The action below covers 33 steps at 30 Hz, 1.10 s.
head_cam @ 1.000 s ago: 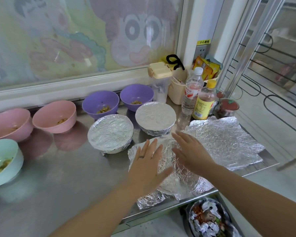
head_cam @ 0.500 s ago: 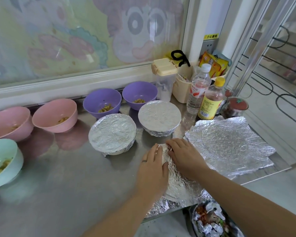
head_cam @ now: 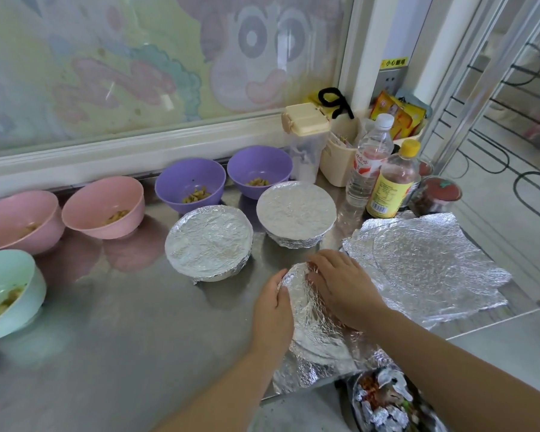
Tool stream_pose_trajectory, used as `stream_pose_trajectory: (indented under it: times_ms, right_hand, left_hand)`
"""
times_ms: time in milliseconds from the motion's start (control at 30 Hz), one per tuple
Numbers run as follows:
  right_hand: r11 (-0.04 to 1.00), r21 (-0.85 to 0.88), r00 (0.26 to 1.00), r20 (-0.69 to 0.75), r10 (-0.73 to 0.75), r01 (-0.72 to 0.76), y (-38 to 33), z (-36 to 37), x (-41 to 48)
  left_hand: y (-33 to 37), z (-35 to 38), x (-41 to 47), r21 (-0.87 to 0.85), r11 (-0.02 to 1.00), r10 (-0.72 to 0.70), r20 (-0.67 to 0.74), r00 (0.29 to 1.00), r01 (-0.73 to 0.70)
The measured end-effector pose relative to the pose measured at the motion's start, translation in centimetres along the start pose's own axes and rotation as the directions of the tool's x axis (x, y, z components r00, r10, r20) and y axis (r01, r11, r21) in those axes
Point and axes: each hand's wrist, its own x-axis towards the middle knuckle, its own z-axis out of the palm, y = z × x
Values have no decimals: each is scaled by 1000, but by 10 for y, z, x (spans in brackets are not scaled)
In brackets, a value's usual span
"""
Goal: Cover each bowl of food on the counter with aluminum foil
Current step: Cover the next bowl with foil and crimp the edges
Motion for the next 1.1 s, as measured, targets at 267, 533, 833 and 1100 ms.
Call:
stream_pose_trajectory:
  times_ms: [267, 533, 833, 1100]
  right_hand:
    - [959, 0, 957, 71, 282, -283, -11, -12, -51]
    - [848, 353, 911, 31, 412, -396, 4, 8, -64]
    - [666, 633, 888, 73, 454, -393, 12, 6, -37]
    - [870, 411, 918, -160, 364, -273, -2, -35, -1]
  left_hand:
    - [17, -9, 31, 559, 663, 393, 305, 867, -498]
    - [18, -7, 27, 658, 527, 294, 453, 842, -538]
    - [6, -5, 1, 673, 685, 239, 153, 959, -278]
    - [28, -16, -24, 473, 881, -34, 21, 999, 20]
